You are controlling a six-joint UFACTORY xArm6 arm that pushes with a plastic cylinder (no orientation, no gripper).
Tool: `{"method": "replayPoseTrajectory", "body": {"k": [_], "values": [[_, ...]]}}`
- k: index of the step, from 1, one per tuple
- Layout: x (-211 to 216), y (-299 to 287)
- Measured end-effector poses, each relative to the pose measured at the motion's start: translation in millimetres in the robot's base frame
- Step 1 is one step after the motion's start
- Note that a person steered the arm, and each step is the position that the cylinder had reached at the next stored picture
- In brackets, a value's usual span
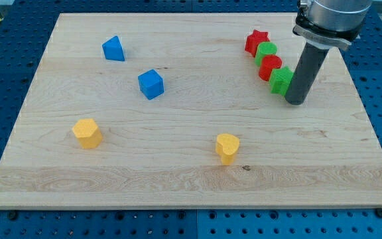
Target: Move arm to the right of blue triangle
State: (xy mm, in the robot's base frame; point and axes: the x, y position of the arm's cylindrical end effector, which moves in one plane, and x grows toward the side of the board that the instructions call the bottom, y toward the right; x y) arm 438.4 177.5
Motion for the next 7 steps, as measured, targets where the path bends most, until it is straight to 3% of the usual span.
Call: {"method": "replayPoseTrajectory", "body": {"k": [4,5,7], "values": [[36,29],[67,25],[71,24]]}}
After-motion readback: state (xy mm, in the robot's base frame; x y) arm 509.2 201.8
